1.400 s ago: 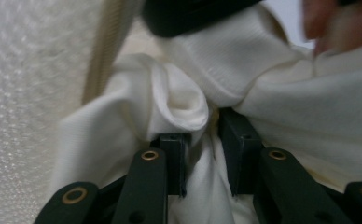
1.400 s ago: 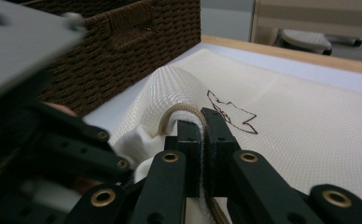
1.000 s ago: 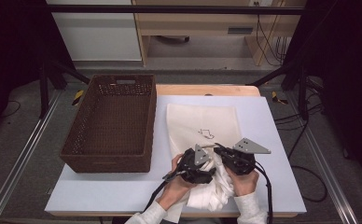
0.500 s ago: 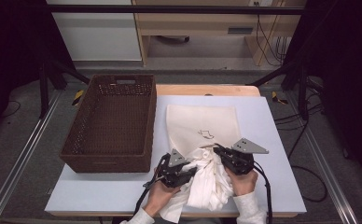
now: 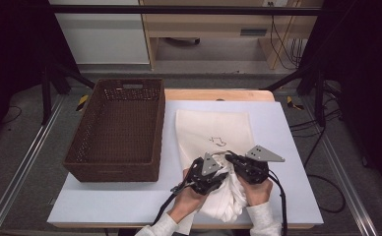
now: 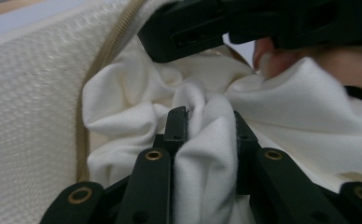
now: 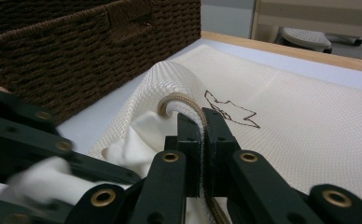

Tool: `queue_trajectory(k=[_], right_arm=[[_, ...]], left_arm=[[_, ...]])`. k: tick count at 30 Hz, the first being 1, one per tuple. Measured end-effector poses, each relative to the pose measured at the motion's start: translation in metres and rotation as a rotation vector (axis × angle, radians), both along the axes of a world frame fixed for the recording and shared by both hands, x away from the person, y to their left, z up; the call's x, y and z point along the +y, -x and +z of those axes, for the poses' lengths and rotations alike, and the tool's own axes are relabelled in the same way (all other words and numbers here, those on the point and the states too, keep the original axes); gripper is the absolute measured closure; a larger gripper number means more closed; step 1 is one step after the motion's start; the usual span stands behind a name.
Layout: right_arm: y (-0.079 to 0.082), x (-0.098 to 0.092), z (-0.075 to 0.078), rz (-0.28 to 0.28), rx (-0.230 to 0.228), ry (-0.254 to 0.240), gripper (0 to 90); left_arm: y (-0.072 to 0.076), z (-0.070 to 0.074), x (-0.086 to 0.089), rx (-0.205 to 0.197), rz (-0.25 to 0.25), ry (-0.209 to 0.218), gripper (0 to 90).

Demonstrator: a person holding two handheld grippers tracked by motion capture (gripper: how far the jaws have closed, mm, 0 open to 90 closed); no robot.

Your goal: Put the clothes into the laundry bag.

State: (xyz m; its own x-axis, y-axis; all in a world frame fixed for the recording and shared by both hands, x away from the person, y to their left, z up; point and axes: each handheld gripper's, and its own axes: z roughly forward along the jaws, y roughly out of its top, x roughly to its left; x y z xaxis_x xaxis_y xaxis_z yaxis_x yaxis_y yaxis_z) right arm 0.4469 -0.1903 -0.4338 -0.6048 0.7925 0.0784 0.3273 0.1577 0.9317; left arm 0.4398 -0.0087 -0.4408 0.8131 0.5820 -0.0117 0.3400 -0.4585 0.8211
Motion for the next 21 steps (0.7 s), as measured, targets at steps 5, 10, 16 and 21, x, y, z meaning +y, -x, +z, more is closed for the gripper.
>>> queue_trajectory(k=[5, 10, 16, 21], right_arm=[[0.007, -0.007, 0.01, -0.005, -0.029, -0.014, 87.3], [0.005, -0.008, 0.007, -0.006, -0.014, -0.019, 87.3], [0.003, -0.002, 0.001, -0.003, -0.006, 0.014, 87.2], [0.002, -0.001, -0.002, -0.005, -0.005, 0.025, 87.2]], left_arm=[[-0.022, -0.018, -0.003, 0.023, 0.073, -0.061, 70.3], [-0.016, -0.015, 0.002, -0.005, 0.102, -0.074, 51.3], [0.005, 0.006, 0.022, -0.016, 0.107, -0.043, 25.6], [0.035, 0.011, 0.045, -0.026, 0.097, -0.037, 22.7]])
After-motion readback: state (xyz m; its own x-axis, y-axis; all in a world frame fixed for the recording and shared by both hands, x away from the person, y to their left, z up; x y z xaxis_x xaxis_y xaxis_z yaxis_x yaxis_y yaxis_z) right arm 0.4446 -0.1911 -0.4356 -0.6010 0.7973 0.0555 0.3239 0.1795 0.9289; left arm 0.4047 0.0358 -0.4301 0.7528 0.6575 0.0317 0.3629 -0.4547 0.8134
